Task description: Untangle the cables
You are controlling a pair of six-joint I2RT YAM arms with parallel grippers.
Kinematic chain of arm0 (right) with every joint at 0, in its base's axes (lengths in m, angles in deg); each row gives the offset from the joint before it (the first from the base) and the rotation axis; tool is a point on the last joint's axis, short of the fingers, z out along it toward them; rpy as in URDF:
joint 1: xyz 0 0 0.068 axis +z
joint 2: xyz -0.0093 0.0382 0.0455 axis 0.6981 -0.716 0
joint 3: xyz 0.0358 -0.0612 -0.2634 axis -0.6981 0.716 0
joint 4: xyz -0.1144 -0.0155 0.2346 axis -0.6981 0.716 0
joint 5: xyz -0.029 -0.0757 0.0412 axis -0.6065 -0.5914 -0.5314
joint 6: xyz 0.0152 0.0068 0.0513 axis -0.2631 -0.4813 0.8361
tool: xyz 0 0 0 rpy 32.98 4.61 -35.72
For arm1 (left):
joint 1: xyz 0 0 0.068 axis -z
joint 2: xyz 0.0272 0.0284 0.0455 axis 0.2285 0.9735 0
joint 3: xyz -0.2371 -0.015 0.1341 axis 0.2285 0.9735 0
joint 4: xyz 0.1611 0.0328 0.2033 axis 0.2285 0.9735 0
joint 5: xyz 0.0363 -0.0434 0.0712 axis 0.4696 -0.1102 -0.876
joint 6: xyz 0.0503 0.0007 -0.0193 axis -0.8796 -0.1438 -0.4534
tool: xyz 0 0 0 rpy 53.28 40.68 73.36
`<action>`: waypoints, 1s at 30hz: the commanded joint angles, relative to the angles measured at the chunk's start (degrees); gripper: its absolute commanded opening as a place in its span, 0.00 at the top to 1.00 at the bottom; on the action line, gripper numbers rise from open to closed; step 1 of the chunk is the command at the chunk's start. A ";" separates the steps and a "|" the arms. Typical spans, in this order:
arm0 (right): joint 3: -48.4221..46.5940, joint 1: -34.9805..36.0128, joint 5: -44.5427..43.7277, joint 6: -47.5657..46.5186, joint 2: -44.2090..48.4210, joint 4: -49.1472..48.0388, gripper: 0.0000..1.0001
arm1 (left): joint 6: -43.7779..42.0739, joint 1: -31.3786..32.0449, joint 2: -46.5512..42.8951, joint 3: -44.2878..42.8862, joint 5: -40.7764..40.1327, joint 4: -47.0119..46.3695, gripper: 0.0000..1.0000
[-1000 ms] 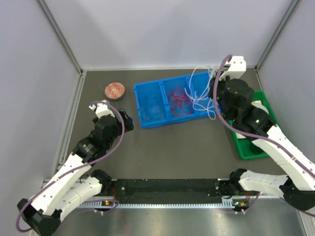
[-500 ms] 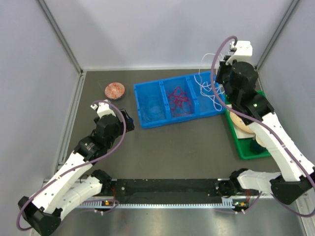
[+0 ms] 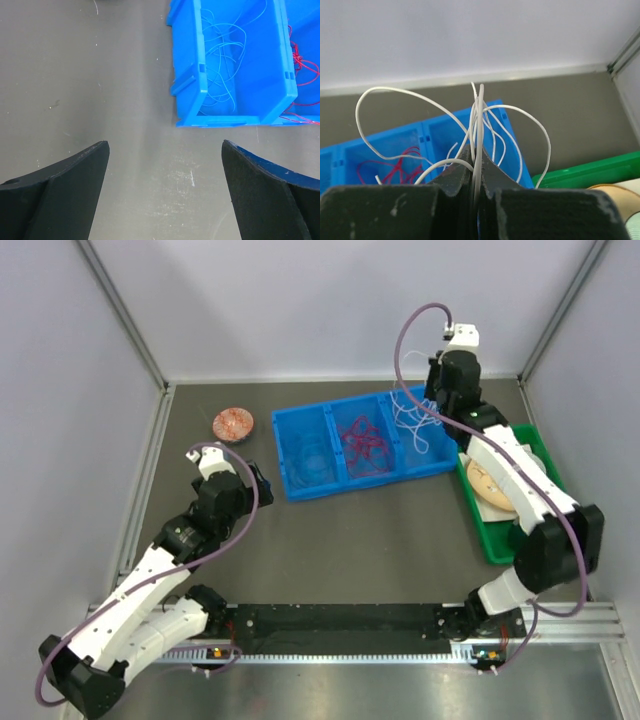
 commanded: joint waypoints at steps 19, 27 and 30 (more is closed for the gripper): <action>1.30 -4.94 10.29 6.45 -22.26 -3.17 0.55 | -0.52 -0.83 2.35 -3.18 1.01 -1.73 0.01; 4.98 -4.85 10.91 5.57 -11.02 -4.49 0.49 | -0.52 -1.00 2.62 -3.80 1.98 -2.34 0.01; 6.21 -4.85 9.85 5.48 -6.28 -4.57 0.50 | -0.43 -0.92 2.88 -3.71 2.77 -2.96 0.01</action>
